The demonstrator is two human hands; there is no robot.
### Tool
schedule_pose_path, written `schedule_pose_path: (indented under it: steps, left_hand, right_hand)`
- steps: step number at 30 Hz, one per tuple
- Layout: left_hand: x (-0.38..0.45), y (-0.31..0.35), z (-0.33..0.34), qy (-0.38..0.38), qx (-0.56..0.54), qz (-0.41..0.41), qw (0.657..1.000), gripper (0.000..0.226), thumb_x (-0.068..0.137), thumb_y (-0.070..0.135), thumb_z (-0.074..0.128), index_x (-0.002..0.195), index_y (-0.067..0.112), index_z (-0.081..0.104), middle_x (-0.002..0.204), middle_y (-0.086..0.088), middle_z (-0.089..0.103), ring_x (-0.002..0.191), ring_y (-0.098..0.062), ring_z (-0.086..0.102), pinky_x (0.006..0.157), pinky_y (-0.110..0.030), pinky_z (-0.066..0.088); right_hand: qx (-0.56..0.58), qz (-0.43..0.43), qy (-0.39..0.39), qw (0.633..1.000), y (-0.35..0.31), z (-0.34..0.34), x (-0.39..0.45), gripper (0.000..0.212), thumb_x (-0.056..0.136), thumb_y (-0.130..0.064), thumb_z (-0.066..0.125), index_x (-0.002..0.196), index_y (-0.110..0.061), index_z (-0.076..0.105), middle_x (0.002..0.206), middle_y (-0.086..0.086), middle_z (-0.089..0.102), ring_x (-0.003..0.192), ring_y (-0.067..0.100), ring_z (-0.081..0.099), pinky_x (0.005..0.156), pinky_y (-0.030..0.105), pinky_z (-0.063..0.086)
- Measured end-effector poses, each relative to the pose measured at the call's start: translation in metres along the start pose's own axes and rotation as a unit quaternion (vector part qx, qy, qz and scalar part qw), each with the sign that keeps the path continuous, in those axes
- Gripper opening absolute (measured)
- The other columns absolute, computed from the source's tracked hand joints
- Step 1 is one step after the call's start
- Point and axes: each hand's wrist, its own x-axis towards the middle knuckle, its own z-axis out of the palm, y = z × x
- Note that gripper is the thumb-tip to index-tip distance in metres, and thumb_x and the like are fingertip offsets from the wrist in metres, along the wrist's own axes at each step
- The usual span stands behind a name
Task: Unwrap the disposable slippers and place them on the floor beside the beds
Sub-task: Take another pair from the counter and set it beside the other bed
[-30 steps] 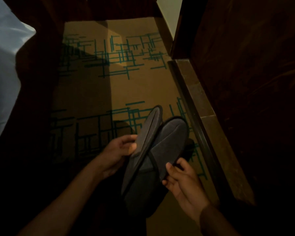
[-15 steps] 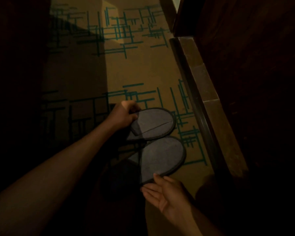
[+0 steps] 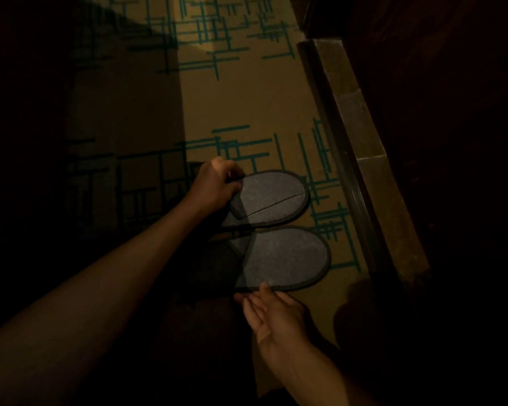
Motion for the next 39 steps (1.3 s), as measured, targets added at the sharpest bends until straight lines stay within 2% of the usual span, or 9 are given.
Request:
schedule_pose_path:
  steps: [4,11,14,16,19,22,28,33,39]
  left_hand:
    - [0.001,0.001,0.0,-0.009,0.001,0.002,1.0,0.022,0.079,0.0,0.074,0.101,-0.003,0.074,0.103,-0.027,0.066,0.096,-0.037,0.063,0.077,-0.027,0.042]
    - [0.0,0.004,0.003,-0.006,0.003,0.0,1.0,0.024,0.079,-0.002,0.074,0.102,-0.005,0.073,0.102,-0.03,0.064,0.097,-0.039,0.062,0.08,-0.035,0.046]
    - [-0.002,0.005,0.002,-0.001,-0.006,-0.006,1.0,0.024,0.079,0.001,0.076,0.102,-0.004,0.074,0.101,-0.029,0.064,0.097,-0.039,0.063,0.081,-0.034,0.047]
    - [-0.002,0.006,0.001,-0.02,-0.001,-0.006,1.0,0.038,0.076,0.018,0.083,0.109,0.002,0.072,0.107,-0.026,0.063,0.102,-0.039,0.061,0.088,-0.039,0.05]
    - [-0.008,0.009,0.004,-0.101,0.069,0.003,0.993,0.088,0.061,0.058,0.084,0.137,0.026,0.054,0.133,-0.016,0.051,0.123,-0.038,0.045,0.103,-0.049,0.039]
    - [-0.012,0.006,0.006,-0.17,0.131,0.037,0.976,0.113,0.052,0.067,0.08,0.149,0.043,0.026,0.149,-0.006,0.037,0.132,-0.036,0.032,0.103,-0.052,0.031]
    - [-0.027,-0.018,0.0,-0.147,0.153,0.091,0.973,0.106,0.057,0.054,0.081,0.15,0.032,0.035,0.151,-0.007,0.039,0.133,-0.036,0.034,0.1,-0.053,0.034]
    - [-0.028,-0.018,0.005,-0.124,0.152,0.097,0.976,0.104,0.056,0.052,0.082,0.148,0.03,0.039,0.153,-0.009,0.04,0.132,-0.038,0.036,0.1,-0.052,0.035]
    - [-0.025,-0.02,0.007,-0.115,0.153,0.103,0.976,0.103,0.056,0.051,0.084,0.148,0.03,0.041,0.153,-0.009,0.041,0.131,-0.037,0.037,0.099,-0.053,0.037]
  right_hand:
    - [-0.05,-0.015,-0.007,0.999,-0.002,0.002,-0.001,0.016,0.098,-0.004,0.053,0.11,0.006,0.055,0.097,0.023,0.064,0.075,0.029,0.069,0.049,0.021,0.059]
    - [-0.091,-0.015,-0.015,0.996,-0.006,0.001,-0.003,0.011,0.098,-0.005,0.053,0.1,0.006,0.057,0.094,0.023,0.065,0.084,0.033,0.069,0.062,0.026,0.057]
    - [-0.1,-0.016,-0.014,0.995,-0.006,0.002,-0.003,0.015,0.098,-0.007,0.053,0.103,0.007,0.056,0.096,0.026,0.066,0.079,0.031,0.07,0.055,0.023,0.058]
    - [-0.103,-0.017,-0.01,0.994,-0.006,0.001,-0.003,0.015,0.098,-0.008,0.054,0.101,0.006,0.057,0.096,0.026,0.067,0.075,0.029,0.071,0.054,0.023,0.058]
    - [-0.11,-0.016,-0.008,0.994,-0.007,0.001,-0.002,0.012,0.097,-0.01,0.056,0.095,0.002,0.058,0.092,0.022,0.068,0.072,0.025,0.072,0.057,0.024,0.057]
    - [-0.117,-0.014,-0.008,0.993,-0.007,-0.001,-0.001,0.012,0.097,-0.011,0.057,0.098,0.0,0.058,0.092,0.021,0.068,0.072,0.023,0.072,0.059,0.024,0.057]
    - [-0.124,-0.013,-0.012,0.992,-0.007,-0.001,0.0,0.016,0.097,-0.011,0.056,0.107,0.002,0.055,0.09,0.021,0.067,0.074,0.025,0.071,0.061,0.026,0.057]
    - [-0.129,-0.02,-0.012,0.991,-0.006,-0.002,0.001,0.012,0.098,-0.01,0.055,0.094,0.001,0.057,0.09,0.022,0.068,0.075,0.027,0.071,0.062,0.026,0.058]
    - [-0.126,-0.018,-0.012,0.992,-0.006,-0.003,0.004,0.012,0.098,-0.008,0.053,0.094,0.002,0.058,0.092,0.024,0.068,0.075,0.028,0.072,0.055,0.024,0.058]
